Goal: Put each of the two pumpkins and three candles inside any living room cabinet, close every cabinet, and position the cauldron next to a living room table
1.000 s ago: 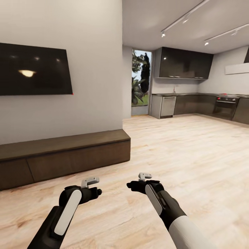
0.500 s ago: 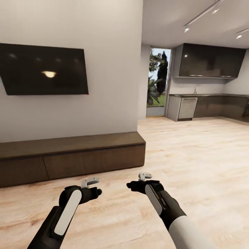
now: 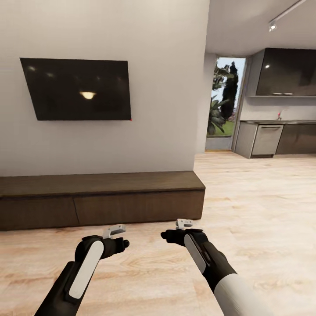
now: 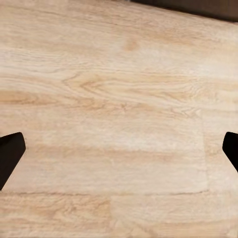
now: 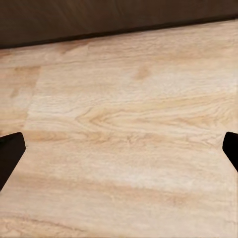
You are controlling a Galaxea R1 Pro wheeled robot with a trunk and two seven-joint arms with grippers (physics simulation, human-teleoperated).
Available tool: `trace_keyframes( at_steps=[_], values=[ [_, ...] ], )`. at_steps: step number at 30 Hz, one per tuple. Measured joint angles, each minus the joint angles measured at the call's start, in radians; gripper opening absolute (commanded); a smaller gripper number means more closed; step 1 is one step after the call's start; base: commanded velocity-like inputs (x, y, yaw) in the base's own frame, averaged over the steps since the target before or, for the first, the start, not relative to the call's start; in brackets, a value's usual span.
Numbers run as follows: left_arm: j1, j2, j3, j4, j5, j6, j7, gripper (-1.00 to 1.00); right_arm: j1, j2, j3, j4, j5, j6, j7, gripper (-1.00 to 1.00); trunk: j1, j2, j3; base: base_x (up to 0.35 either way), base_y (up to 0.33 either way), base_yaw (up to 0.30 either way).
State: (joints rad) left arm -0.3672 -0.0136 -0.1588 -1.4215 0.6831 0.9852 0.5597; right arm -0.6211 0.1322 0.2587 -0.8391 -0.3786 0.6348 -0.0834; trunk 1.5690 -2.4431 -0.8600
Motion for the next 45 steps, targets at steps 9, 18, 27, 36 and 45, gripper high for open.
trace_keyframes(
  at_steps=[9,18,27,36,45],
  values=[
    [0.0,0.0,0.0,0.0,0.0,0.0,0.0,1.0,0.0,-0.002,0.001,-0.001,0.004,-0.001,0.001,1.0,0.0,0.0,0.0,0.274,-0.087,0.052],
    [0.0,0.0,-0.004,0.0,-0.001,0.0,0.0,1.0,0.0,-0.001,0.001,0.0,-0.004,0.025,0.005,1.0,0.0,0.0,0.0,0.208,-0.213,0.001],
    [0.001,0.0,-0.003,0.0,0.0,0.0,0.0,1.0,0.0,-0.001,0.0,-0.002,-0.004,0.029,0.002,1.0,0.0,0.0,0.0,0.201,-0.006,-0.006],
    [0.0,-0.001,-0.004,-0.002,0.0,-0.001,-0.001,1.0,0.0,-0.001,0.001,-0.002,-0.001,0.029,0.003,1.0,0.0,0.0,0.0,0.069,0.0,0.0],
    [0.0,-0.002,-0.003,-0.006,0.0,-0.003,-0.001,1.0,0.0,-0.001,0.005,-0.001,0.004,0.029,0.001,1.0,0.0,0.0,0.0,0.002,0.0,0.095]
  ],
)
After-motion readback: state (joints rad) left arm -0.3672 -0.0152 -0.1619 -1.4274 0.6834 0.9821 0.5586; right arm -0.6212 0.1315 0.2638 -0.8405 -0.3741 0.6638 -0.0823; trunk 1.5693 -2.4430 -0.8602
